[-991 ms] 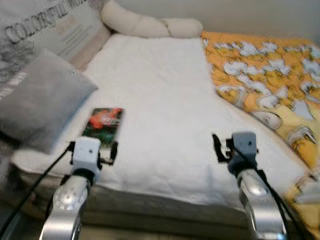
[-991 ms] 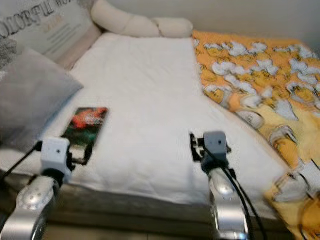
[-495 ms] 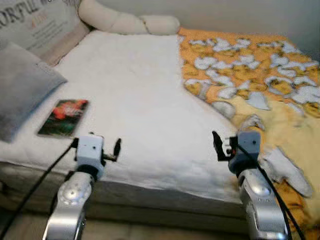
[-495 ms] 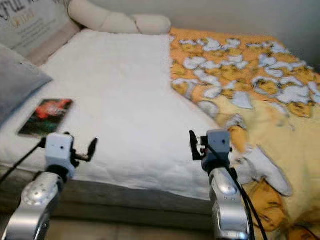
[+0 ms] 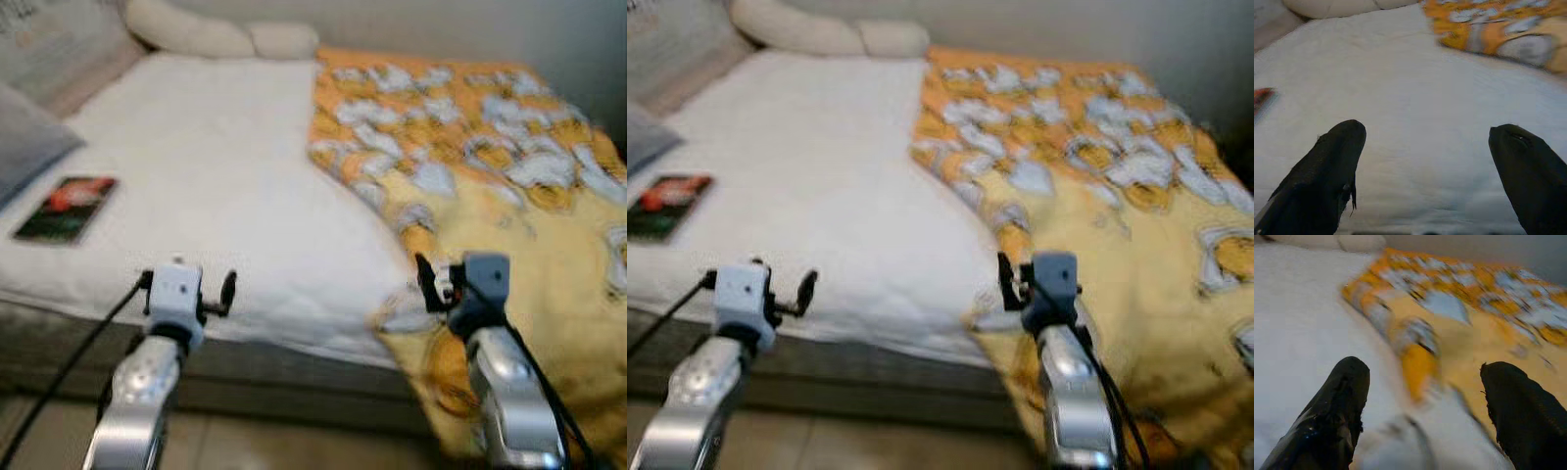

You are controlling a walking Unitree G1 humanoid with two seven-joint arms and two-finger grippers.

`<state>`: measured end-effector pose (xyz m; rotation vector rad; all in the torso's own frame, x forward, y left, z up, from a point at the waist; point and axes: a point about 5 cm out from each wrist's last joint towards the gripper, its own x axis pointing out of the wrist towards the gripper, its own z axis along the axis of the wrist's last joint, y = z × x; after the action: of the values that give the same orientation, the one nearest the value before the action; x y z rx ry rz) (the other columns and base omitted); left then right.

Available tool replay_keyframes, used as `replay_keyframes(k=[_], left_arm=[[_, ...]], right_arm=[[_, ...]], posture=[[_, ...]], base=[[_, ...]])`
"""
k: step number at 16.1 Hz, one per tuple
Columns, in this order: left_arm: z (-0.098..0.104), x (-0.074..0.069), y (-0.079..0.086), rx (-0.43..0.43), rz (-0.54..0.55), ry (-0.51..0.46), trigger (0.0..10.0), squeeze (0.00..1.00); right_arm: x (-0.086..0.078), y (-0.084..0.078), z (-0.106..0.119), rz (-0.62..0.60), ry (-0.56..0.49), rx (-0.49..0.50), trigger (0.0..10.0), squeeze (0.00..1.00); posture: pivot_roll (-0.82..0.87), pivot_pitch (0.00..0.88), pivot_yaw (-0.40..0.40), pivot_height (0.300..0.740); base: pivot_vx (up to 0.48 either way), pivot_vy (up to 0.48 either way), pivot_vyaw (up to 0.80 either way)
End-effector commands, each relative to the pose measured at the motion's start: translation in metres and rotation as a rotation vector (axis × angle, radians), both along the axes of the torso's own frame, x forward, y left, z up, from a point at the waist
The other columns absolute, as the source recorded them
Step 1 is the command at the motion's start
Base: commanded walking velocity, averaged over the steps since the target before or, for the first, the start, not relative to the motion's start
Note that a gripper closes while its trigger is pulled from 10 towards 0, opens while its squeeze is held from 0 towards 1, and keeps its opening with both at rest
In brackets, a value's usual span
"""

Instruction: Clean up the room

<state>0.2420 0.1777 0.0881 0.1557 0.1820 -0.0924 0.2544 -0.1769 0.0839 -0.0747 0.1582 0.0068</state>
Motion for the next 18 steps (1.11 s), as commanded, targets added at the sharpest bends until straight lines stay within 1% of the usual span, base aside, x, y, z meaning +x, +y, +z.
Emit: replay_keyframes(k=[1,4,5,6,7,10,12,15,18], left_arm=[[0.002,0.001,-0.003,0.003,-0.013,-0.008,10.0,0.78],[0.002,0.001,-0.004,0.003,-0.012,-0.010,10.0,0.79],[0.009,0.006,-0.002,-0.027,-0.024,-0.031,10.0,0.74],[0.011,0.008,0.001,-0.032,-0.018,-0.034,10.0,0.73],[0.012,0.008,0.001,-0.032,-0.013,-0.037,10.0,0.71],[0.011,0.010,0.003,-0.027,-0.010,-0.040,10.0,0.70],[0.012,0.013,0.002,-0.037,-0.005,-0.046,10.0,0.70],[0.012,0.013,0.000,-0.052,-0.005,-0.049,10.0,0.70],[0.013,0.013,-0.002,-0.051,-0.013,-0.050,10.0,0.70]], right_arm=[[0.001,-0.003,0.004,-0.016,-0.014,0.008,10.0,0.01],[0.003,-0.003,0.004,-0.016,-0.016,-0.004,10.0,0.00],[0.013,0.002,0.003,-0.003,0.008,-0.010,10.0,0.00],[0.016,0.005,0.001,0.003,0.020,-0.005,10.0,0.00],[0.016,0.006,0.000,0.002,0.024,-0.003,10.0,0.00],[0.015,0.005,-0.003,-0.010,0.046,-0.018,10.0,0.00],[0.016,0.001,-0.002,-0.024,0.046,-0.018,10.0,0.00],[0.019,0.004,-0.001,-0.009,0.047,-0.013,10.0,0.00],[0.024,0.005,-0.002,-0.005,0.049,0.002,10.0,0.00]], posture=[[0.07,0.000,0.001,0.740],[0.08,0.000,-0.001,0.740],[0.11,0.000,-0.004,0.740],[0.11,0.000,-0.004,0.740],[0.11,0.000,-0.005,0.740],[0.10,0.000,-0.002,0.740],[0.09,0.000,-0.009,0.740],[0.10,0.000,-0.012,0.740],[0.11,0.000,-0.017,0.740]], base=[[0.000,-0.465,0.00],[0.000,-0.465,0.00],[0.000,0.000,0.00],[0.000,0.000,0.00],[0.000,0.000,0.00],[0.000,0.000,0.00],[0.000,0.000,0.00],[0.000,0.000,0.00],[0.000,0.353,0.00]])
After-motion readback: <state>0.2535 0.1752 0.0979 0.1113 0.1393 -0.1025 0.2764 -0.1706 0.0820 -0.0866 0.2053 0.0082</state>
